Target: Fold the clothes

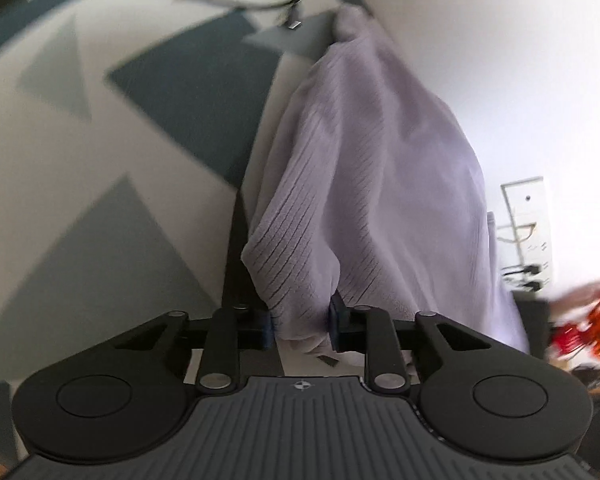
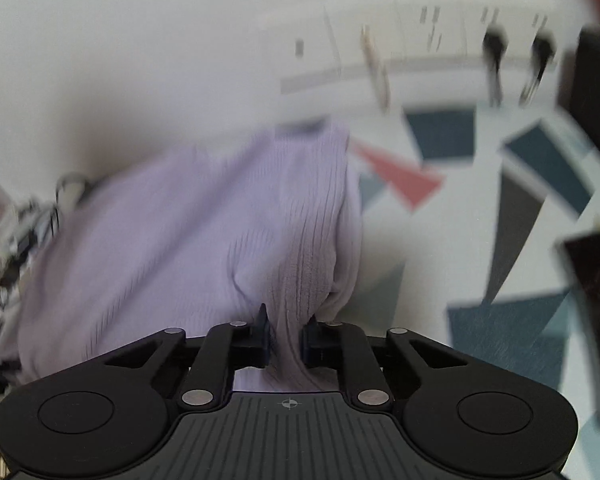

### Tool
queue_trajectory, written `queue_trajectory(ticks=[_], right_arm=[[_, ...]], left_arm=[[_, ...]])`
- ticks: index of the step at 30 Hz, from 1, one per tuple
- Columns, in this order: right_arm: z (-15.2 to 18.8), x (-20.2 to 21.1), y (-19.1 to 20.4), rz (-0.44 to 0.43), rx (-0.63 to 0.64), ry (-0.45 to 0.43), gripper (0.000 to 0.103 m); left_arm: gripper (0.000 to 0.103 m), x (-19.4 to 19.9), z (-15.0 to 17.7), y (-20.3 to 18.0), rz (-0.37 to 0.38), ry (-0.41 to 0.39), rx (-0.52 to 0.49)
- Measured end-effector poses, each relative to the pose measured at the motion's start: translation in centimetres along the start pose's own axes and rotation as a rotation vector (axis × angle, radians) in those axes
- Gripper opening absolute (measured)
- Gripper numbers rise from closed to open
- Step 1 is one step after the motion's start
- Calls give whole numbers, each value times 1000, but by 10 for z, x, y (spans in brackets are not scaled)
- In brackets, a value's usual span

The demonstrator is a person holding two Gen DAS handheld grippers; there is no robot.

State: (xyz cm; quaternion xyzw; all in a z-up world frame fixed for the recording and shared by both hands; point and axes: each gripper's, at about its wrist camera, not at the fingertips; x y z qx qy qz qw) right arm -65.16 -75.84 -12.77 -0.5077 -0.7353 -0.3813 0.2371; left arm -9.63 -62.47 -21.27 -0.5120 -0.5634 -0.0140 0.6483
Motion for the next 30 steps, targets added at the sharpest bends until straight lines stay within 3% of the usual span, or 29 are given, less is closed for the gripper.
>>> queue_trajectory(ticks=[3,6,10,12,18,21,27,30], right_arm=[[-8,9,-13,26,-35,-39,9],[6,-18,-32,69,-76,36,9],[19,-31,-46,73,-143,55,15],[20,-26,-50,79,-179,58,41],[3,-9,-56,48,-217,-46,79],[-5,-17,-56,12,-247,-51,80],[0,-73,-8,138,-80,115,96],[0,-87,15,166,-44,177,91]], left_arm=[[22,5,-3,-16,12,-18,-67],[23,-3,-1,-19,-12,17,-90],[25,-7,8,-2,-4,39,-12],[26,-6,10,1,-3,39,11],[26,-8,11,-5,-40,42,-1],[26,-11,13,-12,-72,49,-22],[26,-11,10,-26,-127,49,-83],[26,-9,10,-30,-163,37,-120]])
Point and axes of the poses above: each gripper's, at about its wrist camera, not at the fingertips, and x roughly against the way its jaws point, y to its left, z to its underside, and after that the axes turned 1 degree about z, right-handed
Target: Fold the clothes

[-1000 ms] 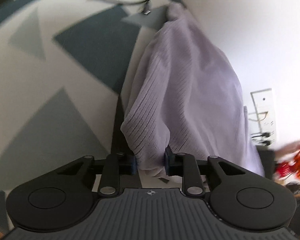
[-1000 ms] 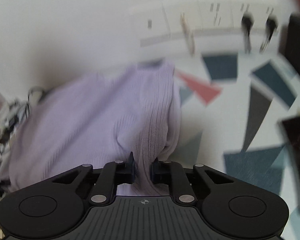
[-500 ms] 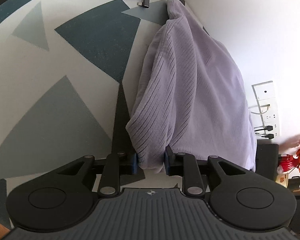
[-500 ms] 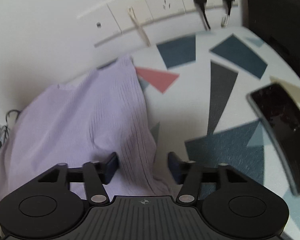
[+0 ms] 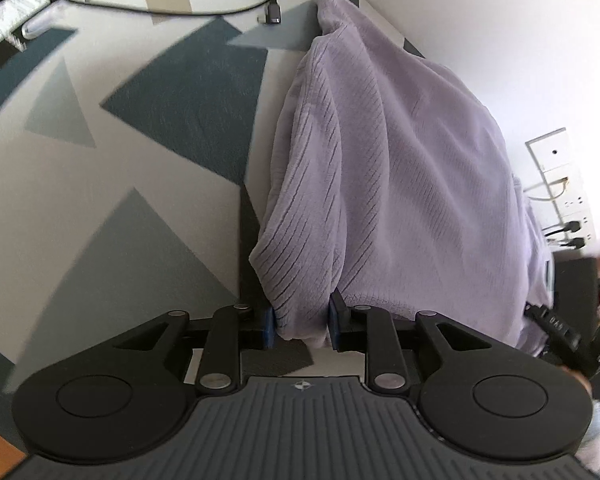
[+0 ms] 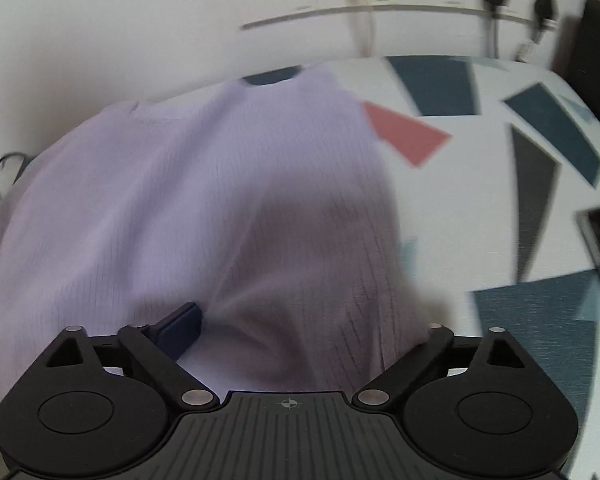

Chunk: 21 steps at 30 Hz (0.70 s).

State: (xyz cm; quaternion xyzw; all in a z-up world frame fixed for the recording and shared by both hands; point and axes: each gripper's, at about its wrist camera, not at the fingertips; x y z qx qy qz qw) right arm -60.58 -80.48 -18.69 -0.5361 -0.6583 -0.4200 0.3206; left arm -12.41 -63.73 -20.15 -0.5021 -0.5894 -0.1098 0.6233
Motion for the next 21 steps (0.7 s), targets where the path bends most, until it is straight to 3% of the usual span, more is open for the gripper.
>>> queue_trajectory(ticks=[8,13,16,21], right_arm=[[3,-1,32,6,40,100,90],[13,1,47,25,59,98,91],[12,1,47,19,74,104,92],[12,1,49,19,100,97,95]], left_arm=[[27,19,-5,14,-74,-21,0],[31,24,0,21,-98,-13,5],[40,20,2,20,-115,-7,-6],[41,19,5,19,-124,-13,-27]])
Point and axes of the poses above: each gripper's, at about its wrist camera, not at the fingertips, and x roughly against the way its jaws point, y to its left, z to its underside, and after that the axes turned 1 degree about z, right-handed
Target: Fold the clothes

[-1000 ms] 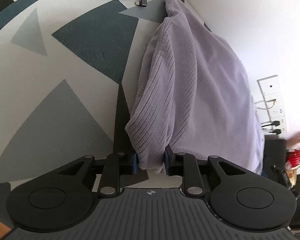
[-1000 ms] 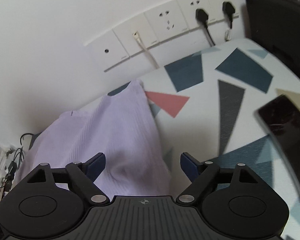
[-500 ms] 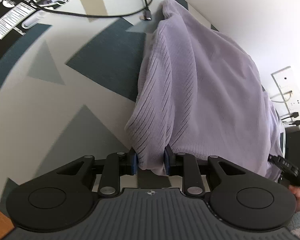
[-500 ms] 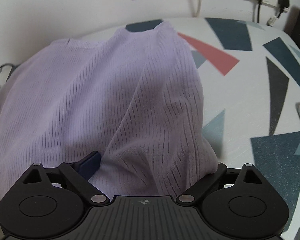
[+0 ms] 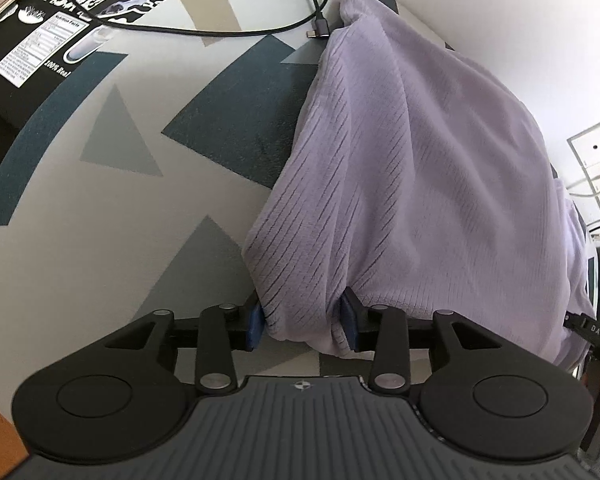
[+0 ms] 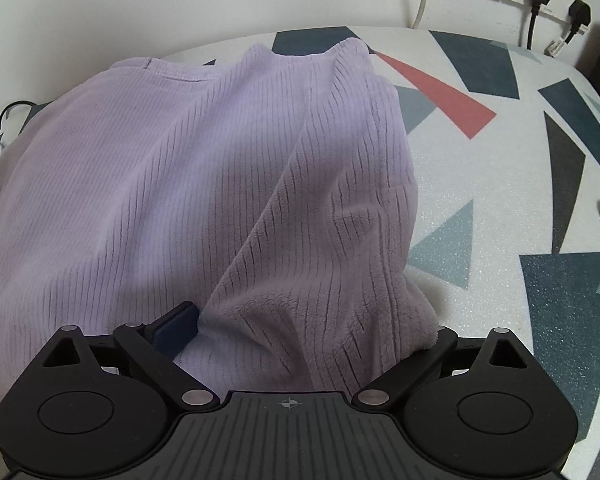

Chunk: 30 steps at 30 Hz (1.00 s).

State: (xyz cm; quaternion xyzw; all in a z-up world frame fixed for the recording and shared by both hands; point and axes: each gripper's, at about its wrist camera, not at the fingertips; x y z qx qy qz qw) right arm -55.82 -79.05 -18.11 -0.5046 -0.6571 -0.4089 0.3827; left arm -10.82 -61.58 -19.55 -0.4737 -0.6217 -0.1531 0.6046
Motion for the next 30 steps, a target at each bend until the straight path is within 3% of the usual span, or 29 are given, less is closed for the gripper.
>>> queue_trajectory(ticks=[18,23,26,30], right_arm=[[-2,-4,1,11,17,-8,102],[-3,-4,1,11,22,-7,102],[-1,-4,1,10,24,-12,102],[0,-3,0,3,28,-16,102]], left_arm=[[46,7,7,-12,-4,-3,-22],[76,-4,-1,-15,45,9,-37],[87,-2,-3,-21,-5,7,-84],[88,11,-7,-28,-63,-59,-188]])
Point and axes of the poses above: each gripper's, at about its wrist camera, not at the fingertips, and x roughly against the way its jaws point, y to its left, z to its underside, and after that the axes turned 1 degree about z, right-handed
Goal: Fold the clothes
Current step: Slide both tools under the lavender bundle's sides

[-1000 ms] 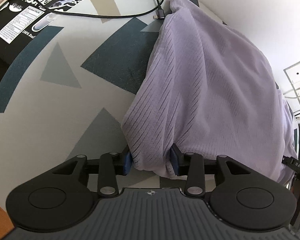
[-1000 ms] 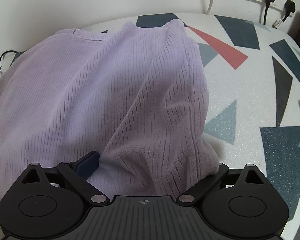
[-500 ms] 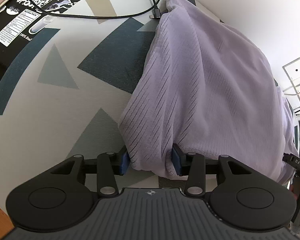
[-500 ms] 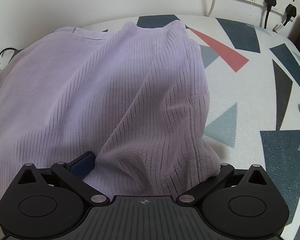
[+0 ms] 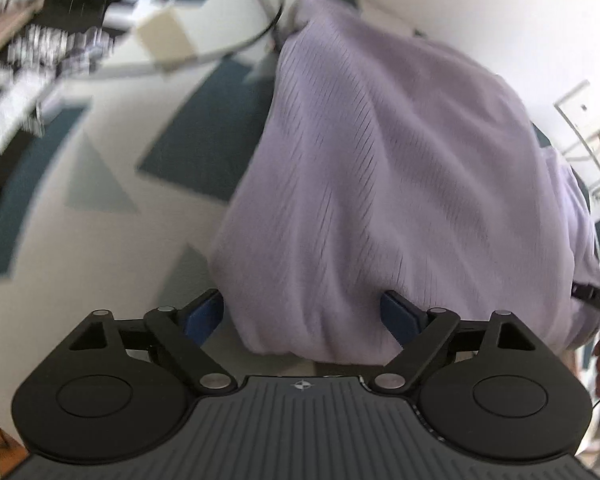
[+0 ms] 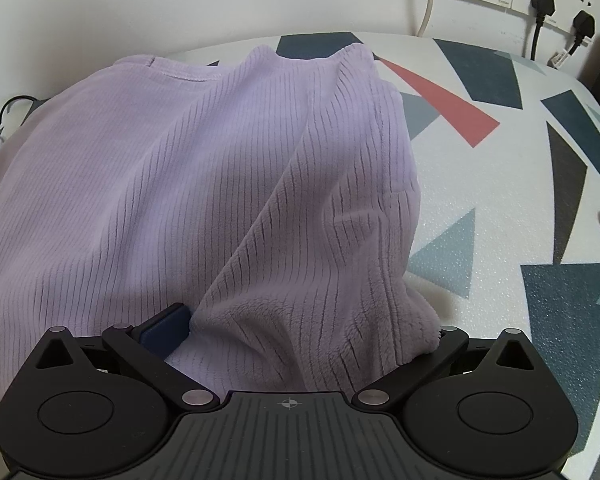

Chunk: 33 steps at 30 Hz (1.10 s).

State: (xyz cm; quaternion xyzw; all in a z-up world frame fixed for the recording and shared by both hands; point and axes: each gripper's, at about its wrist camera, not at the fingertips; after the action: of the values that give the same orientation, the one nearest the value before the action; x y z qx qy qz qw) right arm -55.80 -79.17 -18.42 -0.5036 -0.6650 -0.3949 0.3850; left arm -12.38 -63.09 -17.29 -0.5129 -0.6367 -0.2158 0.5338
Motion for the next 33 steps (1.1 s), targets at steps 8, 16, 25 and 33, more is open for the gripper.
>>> queue_trajectory(ticks=[8,16,25,33], right_arm=[[-2,-1,-2,-14,4,3,102],[-5,-1,-6,-27,-11,2,102],[3,3,-11,-55,-18,-52,102],[-8,15,-28,-116,-56,-79,102]], left_arm=[[97,-8,-47,6,55,-79,-104],[103,-78,-98,11,71,-48,-98],[102,-87,-84,-31,166,33,-241],[102,-93,-92,-33,354,128,-153]])
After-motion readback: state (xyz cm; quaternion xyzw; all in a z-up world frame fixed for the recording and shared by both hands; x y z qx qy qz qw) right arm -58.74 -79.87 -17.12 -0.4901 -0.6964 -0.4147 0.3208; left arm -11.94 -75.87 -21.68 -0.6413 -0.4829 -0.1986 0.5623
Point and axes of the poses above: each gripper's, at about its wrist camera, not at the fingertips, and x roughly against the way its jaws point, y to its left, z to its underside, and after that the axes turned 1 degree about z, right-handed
